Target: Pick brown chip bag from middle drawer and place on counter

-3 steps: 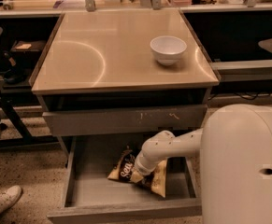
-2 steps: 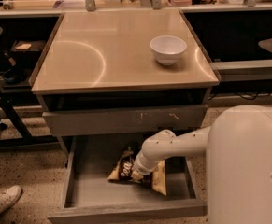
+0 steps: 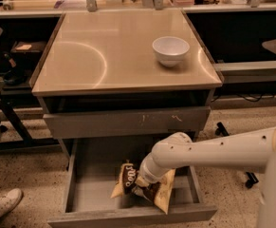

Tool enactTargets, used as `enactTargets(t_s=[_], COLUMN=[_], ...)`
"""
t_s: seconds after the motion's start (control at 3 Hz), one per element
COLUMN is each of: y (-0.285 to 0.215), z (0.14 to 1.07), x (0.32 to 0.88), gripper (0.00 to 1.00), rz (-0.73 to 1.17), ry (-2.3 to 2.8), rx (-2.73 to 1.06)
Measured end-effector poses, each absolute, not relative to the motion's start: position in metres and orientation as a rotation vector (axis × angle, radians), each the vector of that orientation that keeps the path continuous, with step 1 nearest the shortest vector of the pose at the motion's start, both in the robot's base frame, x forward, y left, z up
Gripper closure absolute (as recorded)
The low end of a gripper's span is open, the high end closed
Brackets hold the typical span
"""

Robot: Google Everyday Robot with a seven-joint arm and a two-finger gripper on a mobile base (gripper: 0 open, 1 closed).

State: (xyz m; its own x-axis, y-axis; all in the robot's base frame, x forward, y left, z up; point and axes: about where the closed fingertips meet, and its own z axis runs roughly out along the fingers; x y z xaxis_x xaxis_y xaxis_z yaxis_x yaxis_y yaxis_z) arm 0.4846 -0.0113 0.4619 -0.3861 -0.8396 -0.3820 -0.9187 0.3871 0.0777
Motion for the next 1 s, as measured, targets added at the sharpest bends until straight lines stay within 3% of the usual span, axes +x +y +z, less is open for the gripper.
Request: enactTargets(t_s=[0.67, 1.0], y=[0.007, 0.027], z=[0.571, 0.638], x=[0.455, 0.465], gripper=[1.00, 1.00], rz=[0.342, 0.231], ry=[2.302, 2.214], rx=[-1.535, -1.537])
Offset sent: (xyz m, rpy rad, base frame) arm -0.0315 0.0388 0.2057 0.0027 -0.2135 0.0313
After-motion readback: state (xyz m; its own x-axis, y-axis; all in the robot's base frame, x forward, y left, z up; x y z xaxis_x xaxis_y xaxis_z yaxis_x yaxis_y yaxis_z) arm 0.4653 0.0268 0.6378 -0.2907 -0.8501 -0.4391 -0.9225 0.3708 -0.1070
